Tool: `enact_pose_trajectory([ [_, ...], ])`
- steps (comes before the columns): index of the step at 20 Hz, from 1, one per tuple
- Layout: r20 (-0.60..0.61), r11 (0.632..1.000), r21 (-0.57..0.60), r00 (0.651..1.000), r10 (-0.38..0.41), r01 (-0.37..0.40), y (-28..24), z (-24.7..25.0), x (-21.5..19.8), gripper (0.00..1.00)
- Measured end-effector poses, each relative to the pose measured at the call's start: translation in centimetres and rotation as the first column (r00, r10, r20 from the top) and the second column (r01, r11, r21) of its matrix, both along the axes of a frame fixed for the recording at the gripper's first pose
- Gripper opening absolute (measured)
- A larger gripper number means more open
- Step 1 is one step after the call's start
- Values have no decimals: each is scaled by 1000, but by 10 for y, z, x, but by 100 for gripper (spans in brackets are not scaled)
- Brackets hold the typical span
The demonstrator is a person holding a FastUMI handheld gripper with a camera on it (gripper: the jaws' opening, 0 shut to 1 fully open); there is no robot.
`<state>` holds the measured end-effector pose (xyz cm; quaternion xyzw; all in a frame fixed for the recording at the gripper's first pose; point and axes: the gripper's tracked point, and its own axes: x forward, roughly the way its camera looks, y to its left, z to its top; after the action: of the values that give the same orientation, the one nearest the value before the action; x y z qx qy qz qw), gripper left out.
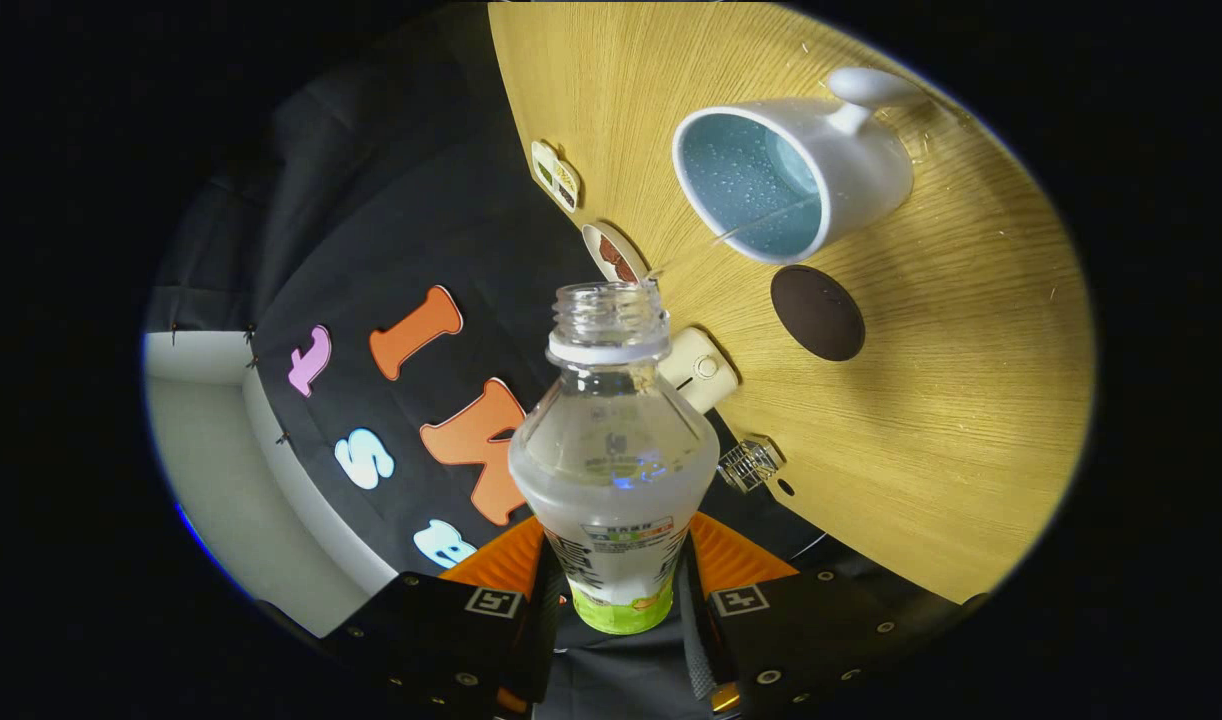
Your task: Take the bottle from table, then pour the juice into the cup, finally place the bottle on the coaster
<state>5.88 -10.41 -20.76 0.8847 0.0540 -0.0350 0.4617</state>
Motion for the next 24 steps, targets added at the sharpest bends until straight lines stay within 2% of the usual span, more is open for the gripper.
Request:
enact_pose_trajectory([
  [3,-19,996,-83,1000,18,-19,6,-7,2,54],
  [6,-70,963,-261,996,54,-70,14,-19,6,54],
  [8,-76,926,-366,994,73,-96,15,-21,5,54],
  [9,-88,893,-436,993,81,-111,16,-25,5,54],
  [10,-115,846,-517,990,85,-132,18,-29,6,54],
  [11,-147,781,-602,985,92,-163,19,-34,4,54],
  [12,-181,697,-690,979,95,-195,17,-37,3,54],
  [15,-315,336,-890,948,39,-309,3,-45,1,54],
  [17,-336,124,-935,942,-3,-333,-5,-37,3,54],
  [18,-336,32,-941,942,-16,-336,-6,-33,6,54],
  [19,-335,-48,-940,942,-31,-336,-9,-32,9,54],
  [20,-341,-110,-932,938,-62,-346,-13,-33,11,54],
  [22,-343,-213,-908,932,-120,-362,-20,-36,14,54],
  [24,-322,-298,-888,936,-140,-350,-16,-35,20,54],
])
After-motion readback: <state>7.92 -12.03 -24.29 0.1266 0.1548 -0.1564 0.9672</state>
